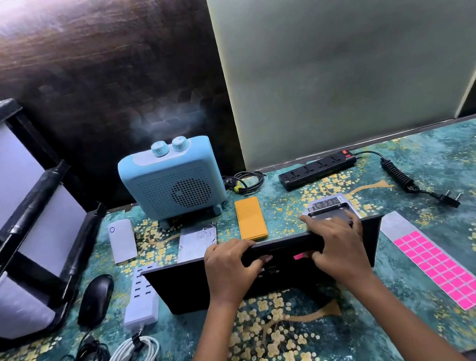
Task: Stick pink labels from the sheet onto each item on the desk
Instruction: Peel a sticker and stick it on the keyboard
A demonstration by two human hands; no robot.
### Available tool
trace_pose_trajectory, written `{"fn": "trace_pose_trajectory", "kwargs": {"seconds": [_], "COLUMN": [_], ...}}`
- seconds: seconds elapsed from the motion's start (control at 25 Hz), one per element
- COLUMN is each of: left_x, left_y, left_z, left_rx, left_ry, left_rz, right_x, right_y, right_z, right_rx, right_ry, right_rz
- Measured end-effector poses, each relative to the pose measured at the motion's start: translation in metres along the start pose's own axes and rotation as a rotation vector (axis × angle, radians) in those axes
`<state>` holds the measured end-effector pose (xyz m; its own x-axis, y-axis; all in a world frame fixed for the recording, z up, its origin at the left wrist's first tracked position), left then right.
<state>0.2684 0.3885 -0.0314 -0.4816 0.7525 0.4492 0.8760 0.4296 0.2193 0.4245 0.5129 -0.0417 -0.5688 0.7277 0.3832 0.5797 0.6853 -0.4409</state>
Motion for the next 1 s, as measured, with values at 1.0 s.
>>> {"fn": "trace_pose_trajectory", "kwargs": {"seconds": [1.0], "left_x": [-0.130], "left_y": [0.008], "left_z": [0.030], "left_rx": [-0.099], "left_ry": [-0.714], "left_rz": [0.369], "right_x": [-0.155], "right_y": [0.026], "right_z": [0.021], "right_rx": [0.094], "right_ry": [-0.421], "right_rz": [0.075]}}
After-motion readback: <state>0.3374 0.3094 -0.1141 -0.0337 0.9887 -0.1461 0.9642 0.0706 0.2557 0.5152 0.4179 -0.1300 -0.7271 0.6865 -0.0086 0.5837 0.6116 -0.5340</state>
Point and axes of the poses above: each hand's wrist, its own x-axis towards the middle knuckle, its own z-axis out of the palm, y = z × x, the point moved 4 cm from there along x, towards the middle knuckle, and after that the axes turned 7 degrees about x, right-handed, at the moved point
